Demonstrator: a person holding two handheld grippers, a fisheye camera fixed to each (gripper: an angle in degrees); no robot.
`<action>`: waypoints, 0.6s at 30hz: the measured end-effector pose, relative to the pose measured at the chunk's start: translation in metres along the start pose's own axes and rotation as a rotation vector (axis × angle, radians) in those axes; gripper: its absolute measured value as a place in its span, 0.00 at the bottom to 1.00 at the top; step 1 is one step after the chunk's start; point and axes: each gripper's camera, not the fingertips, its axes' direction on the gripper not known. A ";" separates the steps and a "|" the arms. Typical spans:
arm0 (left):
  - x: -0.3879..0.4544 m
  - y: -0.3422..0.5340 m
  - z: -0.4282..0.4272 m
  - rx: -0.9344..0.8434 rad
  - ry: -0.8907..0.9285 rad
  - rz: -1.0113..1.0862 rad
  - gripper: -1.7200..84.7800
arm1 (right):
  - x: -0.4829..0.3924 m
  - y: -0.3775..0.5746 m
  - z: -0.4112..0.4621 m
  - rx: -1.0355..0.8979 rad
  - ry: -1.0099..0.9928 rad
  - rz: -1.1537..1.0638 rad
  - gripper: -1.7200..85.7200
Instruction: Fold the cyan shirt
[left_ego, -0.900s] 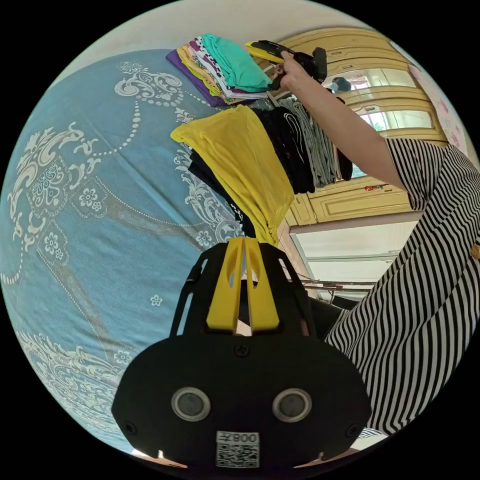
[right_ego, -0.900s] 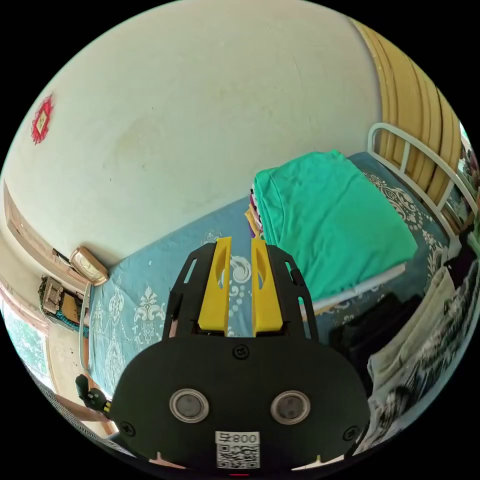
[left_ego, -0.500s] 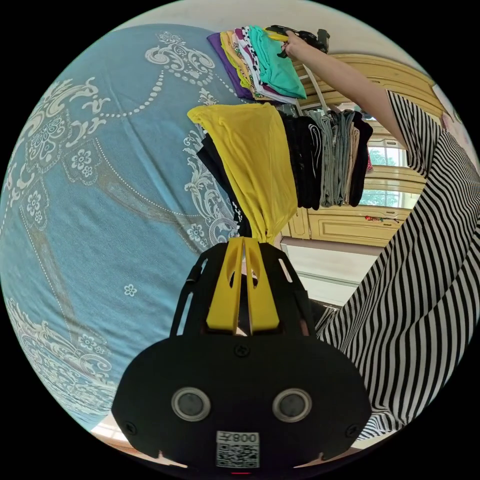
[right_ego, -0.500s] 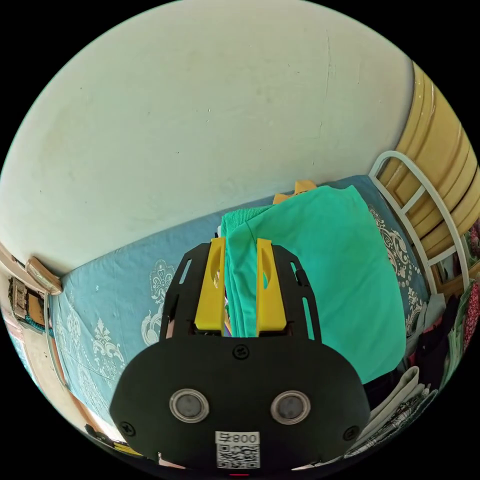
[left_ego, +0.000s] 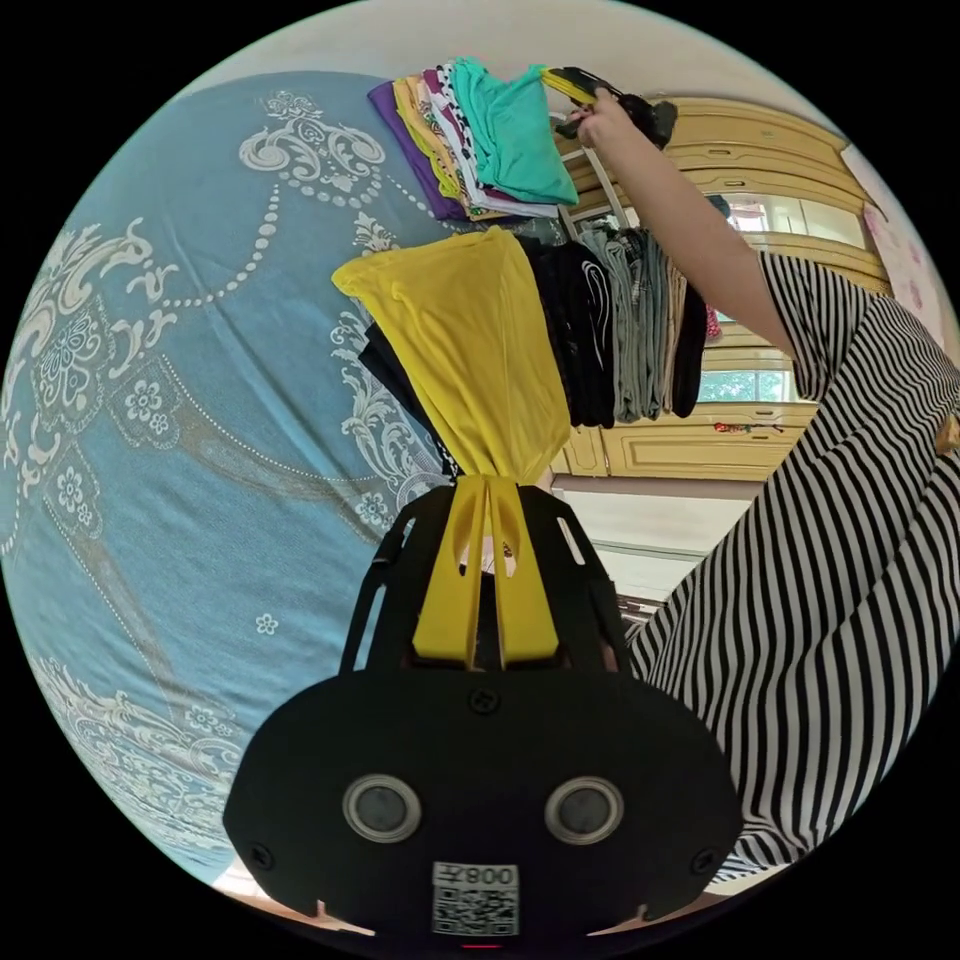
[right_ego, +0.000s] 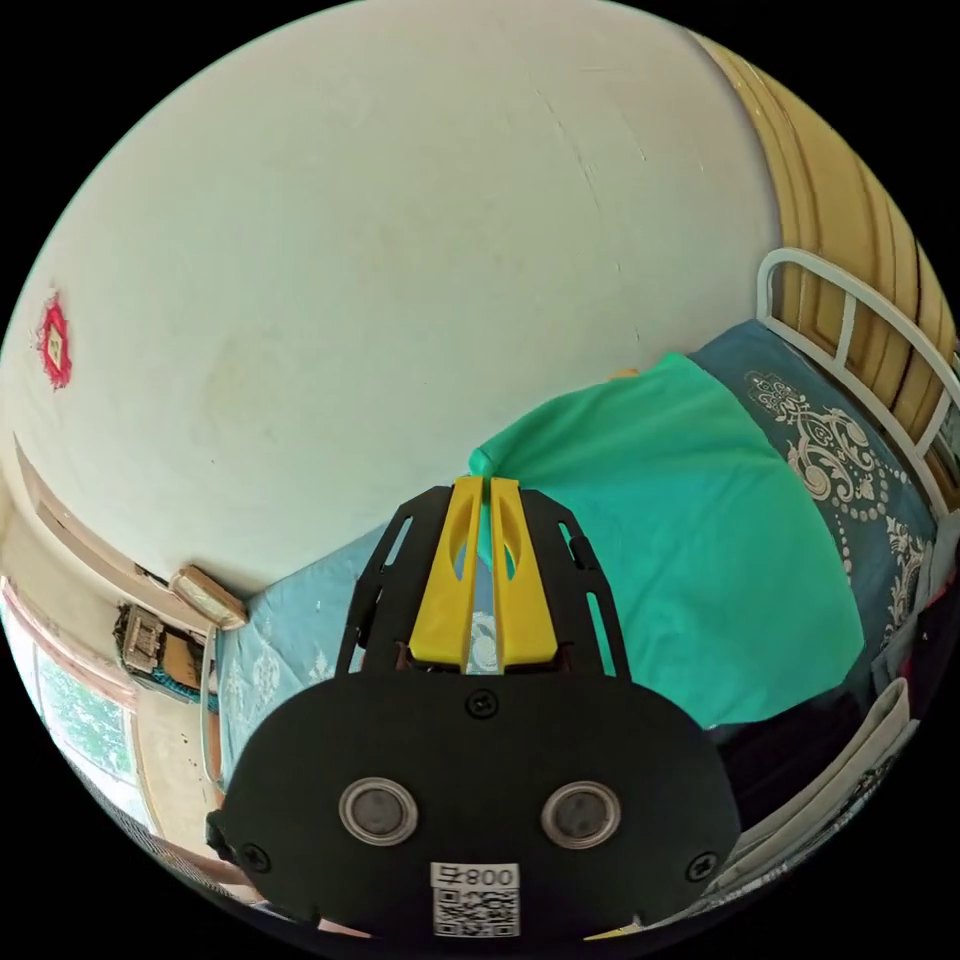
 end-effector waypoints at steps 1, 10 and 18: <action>0.004 0.000 -0.005 0.005 0.000 0.005 0.02 | -0.004 0.007 -0.017 0.014 -0.053 0.004 0.03; 0.059 0.006 -0.106 0.166 0.009 0.059 0.02 | -0.090 0.052 -0.131 -0.017 -0.327 -0.113 0.03; 0.106 0.065 -0.232 0.398 0.019 0.090 0.03 | -0.212 0.075 -0.225 -0.036 -0.417 -0.273 0.03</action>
